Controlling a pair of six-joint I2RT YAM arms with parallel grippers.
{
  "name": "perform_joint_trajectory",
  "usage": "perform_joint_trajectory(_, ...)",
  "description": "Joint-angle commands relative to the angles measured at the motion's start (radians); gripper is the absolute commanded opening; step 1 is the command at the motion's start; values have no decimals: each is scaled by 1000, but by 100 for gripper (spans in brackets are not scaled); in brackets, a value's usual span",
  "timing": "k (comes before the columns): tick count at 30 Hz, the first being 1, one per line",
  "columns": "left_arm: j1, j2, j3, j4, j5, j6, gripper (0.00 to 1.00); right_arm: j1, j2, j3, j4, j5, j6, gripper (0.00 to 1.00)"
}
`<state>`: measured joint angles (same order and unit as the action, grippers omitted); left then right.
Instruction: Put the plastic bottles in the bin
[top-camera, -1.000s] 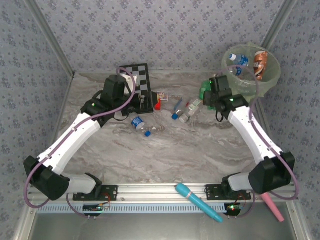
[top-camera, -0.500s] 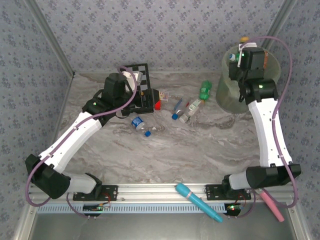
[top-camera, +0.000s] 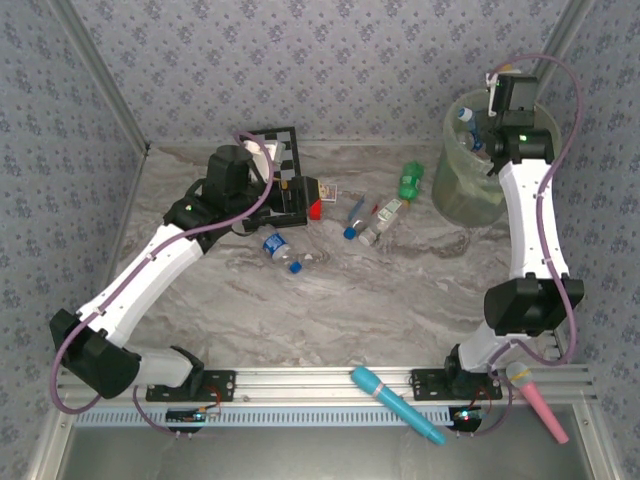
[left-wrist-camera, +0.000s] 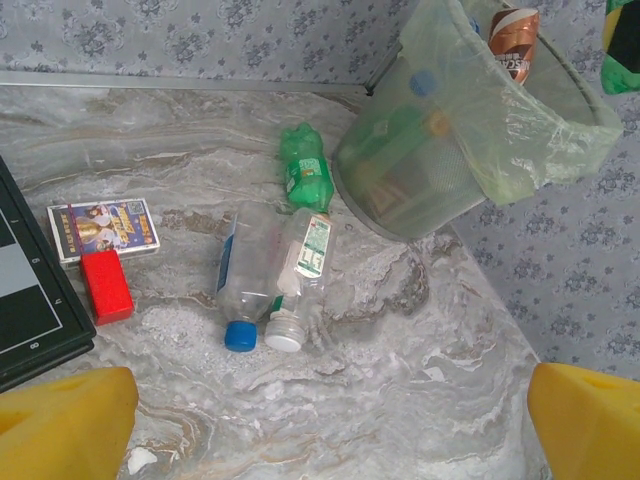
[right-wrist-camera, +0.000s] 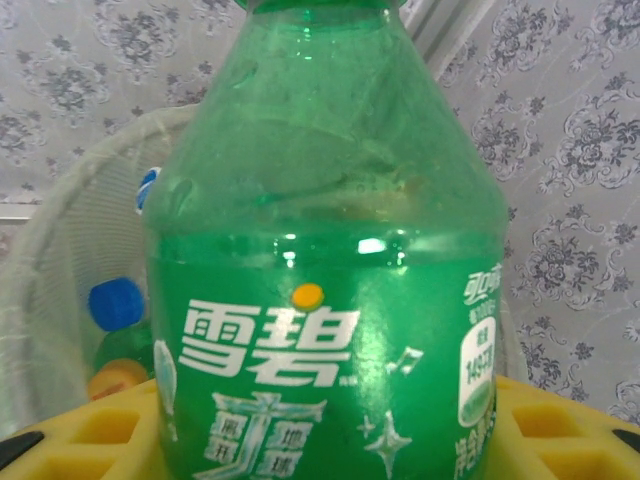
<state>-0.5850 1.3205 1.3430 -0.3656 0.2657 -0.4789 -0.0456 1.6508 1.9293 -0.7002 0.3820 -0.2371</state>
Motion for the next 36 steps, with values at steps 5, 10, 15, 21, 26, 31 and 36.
perform_joint_trajectory(5, 1, -41, -16, 13, -5, 27, 100, -34, 53, 60, 14, 3, -22, 55)
perform_joint_trajectory(10, 9, -41, -15, 9, -9, 29, 100, -34, 78, 59, 8, 3, -21, 68)
perform_joint_trajectory(15, 14, -40, -18, 7, -9, 28, 100, -25, 69, 45, 13, 18, -12, 100)
perform_joint_trajectory(21, 17, -34, -18, 7, -8, 25, 100, -15, 52, 45, 9, 15, -2, 100)
perform_joint_trajectory(26, 18, -33, -22, 5, -12, 20, 100, 1, 34, 42, 2, 18, 7, 100)
perform_joint_trajectory(31, 24, -38, -36, -5, -42, 8, 100, 33, 9, 21, -7, 5, 27, 100)
perform_joint_trajectory(36, 42, -44, -68, -8, -79, -24, 100, 112, -21, -30, -13, -8, 32, 100)
